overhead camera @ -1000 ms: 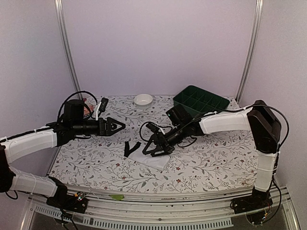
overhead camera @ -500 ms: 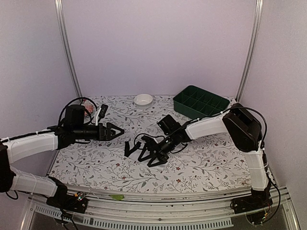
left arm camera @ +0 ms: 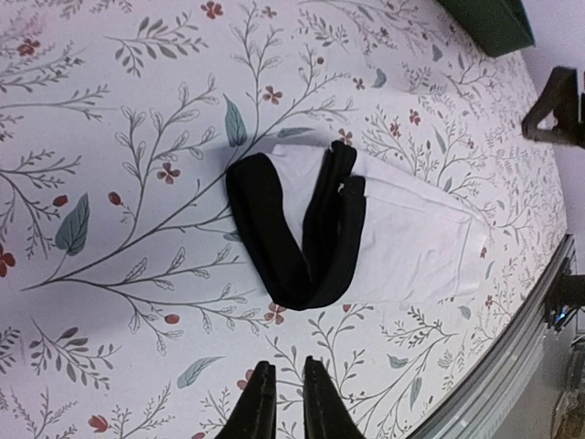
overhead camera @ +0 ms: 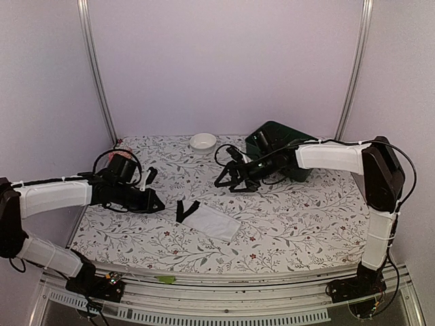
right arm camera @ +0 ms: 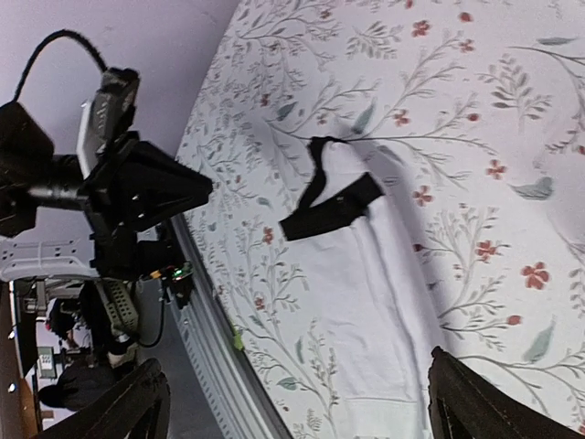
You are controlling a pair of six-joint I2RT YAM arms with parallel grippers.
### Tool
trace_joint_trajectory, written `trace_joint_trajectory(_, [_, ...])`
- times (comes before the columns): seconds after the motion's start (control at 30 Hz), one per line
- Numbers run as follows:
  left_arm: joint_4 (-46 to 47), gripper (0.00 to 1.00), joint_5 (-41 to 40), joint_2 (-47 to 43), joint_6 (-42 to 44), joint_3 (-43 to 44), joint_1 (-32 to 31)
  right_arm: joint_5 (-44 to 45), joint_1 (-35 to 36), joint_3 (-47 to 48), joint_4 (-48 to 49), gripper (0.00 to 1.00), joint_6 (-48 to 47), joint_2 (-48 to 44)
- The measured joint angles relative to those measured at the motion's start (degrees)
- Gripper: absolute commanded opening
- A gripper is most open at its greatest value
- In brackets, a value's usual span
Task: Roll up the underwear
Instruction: Rotate the underwear at the center of the board.
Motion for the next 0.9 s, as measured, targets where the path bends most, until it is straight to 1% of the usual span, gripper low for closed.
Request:
trace_joint_trajectory(0.07, [-2.99, 0.08, -2.34, 1.88, -0.15, 1.75, -2.08, 4.39, -1.53, 0.66, -3.63, 0.85, -2.86, 0.42])
trace_joint_trajectory(0.13, [-5.53, 0.07, -4.28, 3.96, -0.52, 3.48, -4.42, 8.2, -1.99, 1.33, -7.32, 0.72, -5.77, 1.92])
trace_joint_trajectory(0.17, [-6.43, 0.06, -4.92, 4.94, -0.85, 4.11, -5.49, 9.66, -1.97, 1.7, -8.63, 0.64, -6.84, 2.75])
trace_joint_trajectory(0.3, [-7.76, 0.04, -5.7, 8.59, -2.4, 4.83, -8.59, 15.08, -1.36, 3.89, -13.75, 0.39, -11.47, 7.98])
trace_joint_trajectory(0.5, [-7.21, 0.03, -5.62, 15.19, -4.42, 4.85, -10.69, 19.02, -0.61, 5.9, -17.75, 0.11, -16.81, 12.35])
trace_joint_trajectory(0.6, [-6.19, 0.03, -5.33, 17.59, -5.01, 5.11, -10.78, 20.28, 0.09, 6.54, -18.86, 0.03, -19.12, 12.94])
trace_joint_trajectory(0.67, [-5.64, 0.03, -5.11, 19.39, -4.98, 5.92, -10.84, 20.83, 1.01, 6.67, -19.04, 0.0, -20.46, 13.22])
trace_joint_trajectory(0.8, [-4.04, 0.03, -4.96, 22.32, -4.66, 8.61, -10.99, 20.44, 2.64, 5.79, -18.05, 0.0, -22.05, 13.27])
trace_joint_trajectory(0.9, [-2.34, 0.02, -4.72, 24.17, -4.31, 10.12, -11.02, 18.82, 3.1, 2.58, -15.02, 0.0, -22.18, 12.04])
